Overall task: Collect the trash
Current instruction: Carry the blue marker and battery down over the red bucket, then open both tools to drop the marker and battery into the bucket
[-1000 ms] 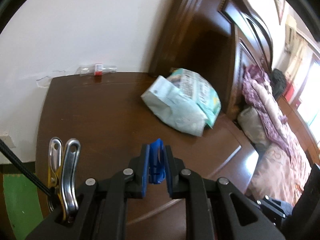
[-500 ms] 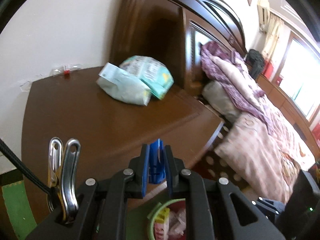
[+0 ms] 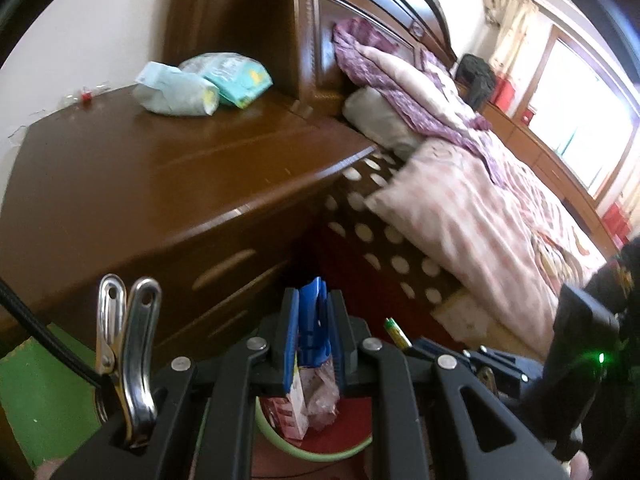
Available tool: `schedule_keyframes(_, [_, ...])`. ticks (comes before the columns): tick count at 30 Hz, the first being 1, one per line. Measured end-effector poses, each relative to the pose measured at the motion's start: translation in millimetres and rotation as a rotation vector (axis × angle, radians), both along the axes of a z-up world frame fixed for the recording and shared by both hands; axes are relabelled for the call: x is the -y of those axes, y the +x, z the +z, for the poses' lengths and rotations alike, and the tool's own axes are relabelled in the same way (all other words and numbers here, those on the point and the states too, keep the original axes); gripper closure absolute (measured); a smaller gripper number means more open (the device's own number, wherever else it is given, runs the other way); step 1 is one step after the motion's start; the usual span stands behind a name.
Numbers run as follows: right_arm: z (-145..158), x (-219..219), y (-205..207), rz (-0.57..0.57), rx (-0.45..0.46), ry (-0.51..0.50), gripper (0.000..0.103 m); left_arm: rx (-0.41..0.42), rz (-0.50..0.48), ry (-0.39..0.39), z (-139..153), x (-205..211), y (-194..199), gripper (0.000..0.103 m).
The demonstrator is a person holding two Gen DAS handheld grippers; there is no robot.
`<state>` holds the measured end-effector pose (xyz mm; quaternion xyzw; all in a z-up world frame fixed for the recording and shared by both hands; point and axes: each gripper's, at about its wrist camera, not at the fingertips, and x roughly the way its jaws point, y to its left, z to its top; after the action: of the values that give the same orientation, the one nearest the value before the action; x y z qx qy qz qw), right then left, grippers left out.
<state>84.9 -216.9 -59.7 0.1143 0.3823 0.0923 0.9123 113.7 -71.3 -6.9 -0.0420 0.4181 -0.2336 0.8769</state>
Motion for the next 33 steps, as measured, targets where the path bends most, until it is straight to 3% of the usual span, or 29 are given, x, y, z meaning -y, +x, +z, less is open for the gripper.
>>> schedule_keyframes(7, [-16.1,12.0,-5.8,-0.042,-0.040,-0.018,0.092,-0.073,-0.077,0.008,-39.5,18.6,-18.1,0.088])
schedule_keyframes(13, [-49.4,20.3,-6.9,-0.094,-0.148,-0.094,0.092,-0.144,-0.133,0.053,-86.7,41.5,-22.6,0.088])
schedule_keyframes(21, [-84.8,36.7,-6.7,-0.123,-0.224,-0.067,0.092,-0.223,-0.176,0.087,-132.1,58.3,-17.9,0.088])
schedule_keyframes(33, [-107.9,42.8,3.9,-0.135,-0.285,-0.031,0.092,-0.281,-0.183,0.140,-167.7,65.5,-11.6,0.088])
